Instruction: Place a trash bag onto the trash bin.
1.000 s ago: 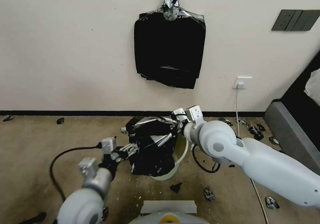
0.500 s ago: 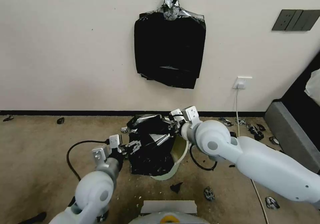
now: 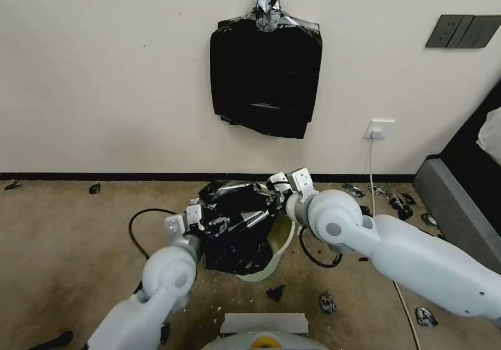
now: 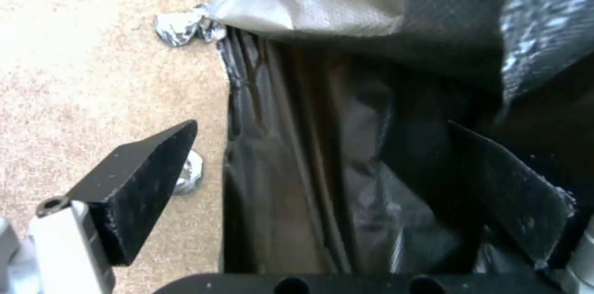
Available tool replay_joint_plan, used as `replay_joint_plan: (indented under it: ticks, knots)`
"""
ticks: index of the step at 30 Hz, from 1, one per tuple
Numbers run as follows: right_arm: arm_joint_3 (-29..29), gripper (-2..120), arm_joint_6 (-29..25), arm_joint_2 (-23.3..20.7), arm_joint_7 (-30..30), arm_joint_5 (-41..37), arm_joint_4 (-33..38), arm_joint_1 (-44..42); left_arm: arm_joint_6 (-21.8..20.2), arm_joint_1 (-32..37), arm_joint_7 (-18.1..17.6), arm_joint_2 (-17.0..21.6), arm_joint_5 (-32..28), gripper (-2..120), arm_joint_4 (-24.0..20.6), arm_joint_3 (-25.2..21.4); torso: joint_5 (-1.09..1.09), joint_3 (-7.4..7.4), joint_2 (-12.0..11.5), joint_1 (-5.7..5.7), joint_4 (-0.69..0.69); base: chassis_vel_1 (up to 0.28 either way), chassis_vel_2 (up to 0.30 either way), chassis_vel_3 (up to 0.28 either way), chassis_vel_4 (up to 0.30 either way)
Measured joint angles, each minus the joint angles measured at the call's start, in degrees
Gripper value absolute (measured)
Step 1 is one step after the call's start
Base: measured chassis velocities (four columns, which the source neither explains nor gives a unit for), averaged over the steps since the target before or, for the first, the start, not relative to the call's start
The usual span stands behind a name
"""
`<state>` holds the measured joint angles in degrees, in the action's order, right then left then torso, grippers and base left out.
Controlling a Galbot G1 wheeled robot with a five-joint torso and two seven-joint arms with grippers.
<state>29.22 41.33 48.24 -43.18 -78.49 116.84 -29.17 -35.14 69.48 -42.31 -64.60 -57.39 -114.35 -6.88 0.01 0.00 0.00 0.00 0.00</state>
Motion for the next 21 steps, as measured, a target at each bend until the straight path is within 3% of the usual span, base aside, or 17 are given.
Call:
replay_joint_plan:
  ticks: [3, 7, 10, 21]
  knots:
    - [-0.1, 0, 0.0, -0.03, 0.5, 0.56, -0.01, -0.19, -1.05, -1.97, -1.58, -0.17, -1.29, 99, 1.19, 1.3, 0.0, 0.0, 0.0, 0.0, 0.0, 0.0, 0.0, 0.0, 0.0]
    - [-0.31, 0, -0.01, -0.19, 0.91, 0.95, -0.08, -0.43, -1.85, -4.3, -4.28, -0.82, -4.66, 89, 2.91, 2.56, 0.0, 0.0, 0.0, 0.0, 0.0, 0.0, 0.0, 0.0, 0.0]
    - [-1.03, 0, -0.01, -0.35, 1.21, 1.27, -0.09, -1.08, -2.22, -5.96, -6.76, -1.28, -8.27, 74, 4.12, 3.4, 0.02, 0.0, 0.0, 0.0, 0.0, 0.0, 0.0, 0.0, 0.0]
    - [-1.41, 0, -0.02, -0.48, 1.87, 2.8, -0.11, -1.92, -2.42, -6.49, -9.69, -1.52, -11.73, 34, 4.5, 3.65, 0.02, -0.01, 0.0, -0.01, 0.01, 0.0, 0.0, 0.0, 0.0]
